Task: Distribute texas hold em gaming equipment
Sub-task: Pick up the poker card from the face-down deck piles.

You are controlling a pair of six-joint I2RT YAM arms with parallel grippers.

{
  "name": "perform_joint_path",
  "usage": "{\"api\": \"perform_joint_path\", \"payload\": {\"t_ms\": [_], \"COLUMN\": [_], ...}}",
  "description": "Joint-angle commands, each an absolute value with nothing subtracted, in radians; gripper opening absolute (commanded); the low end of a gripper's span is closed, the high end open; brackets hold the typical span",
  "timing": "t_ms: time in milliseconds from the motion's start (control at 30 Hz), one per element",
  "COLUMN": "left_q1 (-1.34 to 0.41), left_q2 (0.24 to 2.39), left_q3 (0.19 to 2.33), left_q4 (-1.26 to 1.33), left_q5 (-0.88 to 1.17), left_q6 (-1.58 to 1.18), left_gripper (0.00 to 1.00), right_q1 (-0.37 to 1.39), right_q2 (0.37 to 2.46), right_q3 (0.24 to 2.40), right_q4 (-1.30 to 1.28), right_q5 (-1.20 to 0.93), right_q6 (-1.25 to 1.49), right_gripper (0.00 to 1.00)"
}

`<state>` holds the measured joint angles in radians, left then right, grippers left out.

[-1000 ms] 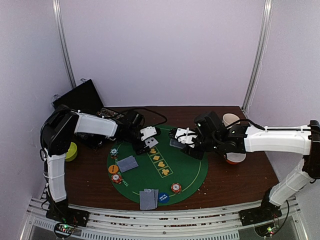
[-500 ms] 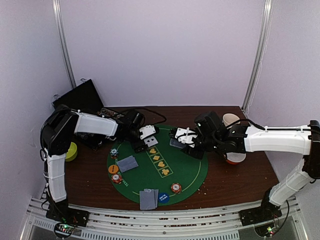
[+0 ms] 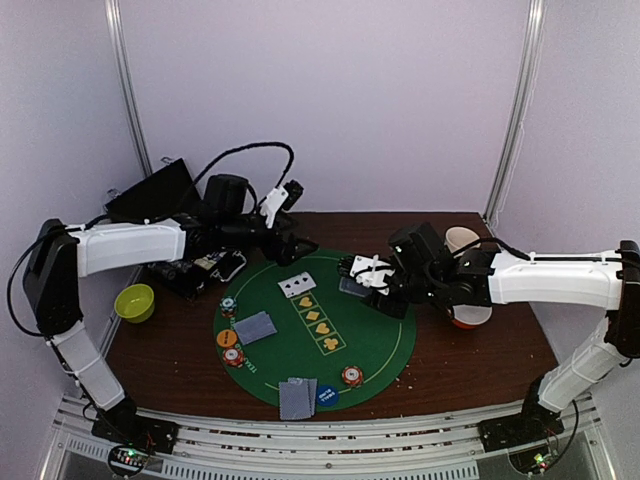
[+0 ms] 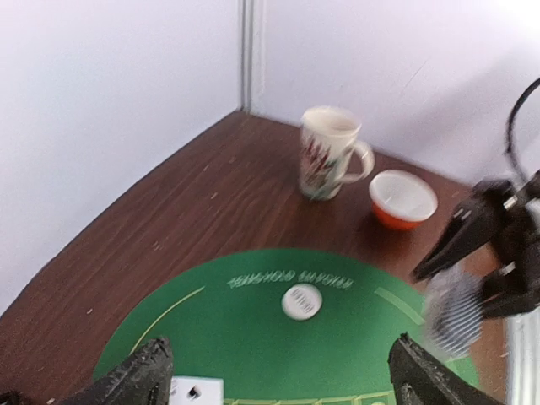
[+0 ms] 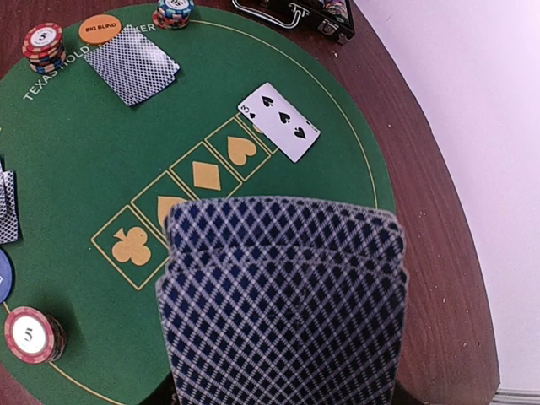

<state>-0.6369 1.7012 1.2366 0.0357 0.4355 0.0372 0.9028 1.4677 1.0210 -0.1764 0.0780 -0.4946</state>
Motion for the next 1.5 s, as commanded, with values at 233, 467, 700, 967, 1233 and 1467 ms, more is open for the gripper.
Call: {"api": "perform_joint_path", "payload": {"t_ms": [233,467,700,967,1233,1467], "left_q1": [-0.767,-0.796,-0.803,-0.815,-0.813,-0.813], "left_q2": [1.698,1.759,1.854,1.838,1.762,1.73], "left_q3": [1.125,1.146,1.253,1.231,1.25,1.24], "left_q4": [0.277,0.302,0.192,0.2,0.008,-0.006], "left_q5": [0.684,0.64,0.565,0.488,0.301,0.357], "left_q6": [-0.332,-0.353,-0.353,-0.344,-0.196,-0.15], "left_gripper": [0.98,0.96,0.87,0.78,0.43,0.33], "right_q1": [0.9,0.899,0.9,0.899,0.9,0.9], "right_q2": [1.48,1.486,1.491,1.484,1.478,1.479], "right_q3": [1.053,1.06,1.063,1.06,1.056,1.055], "right_q4": [-0.129,-0.127,-0.129,-0.129,-0.138,-0.137], "right_q5": [0.035,0.031,0.022,0.025,0.044,0.044], "right_q6": [-0.473,-0.472,-0.475,-0.474,-0.48,-0.477], "right_gripper": [0.5,0.5,0.5,0.5,0.5,0.5]}}
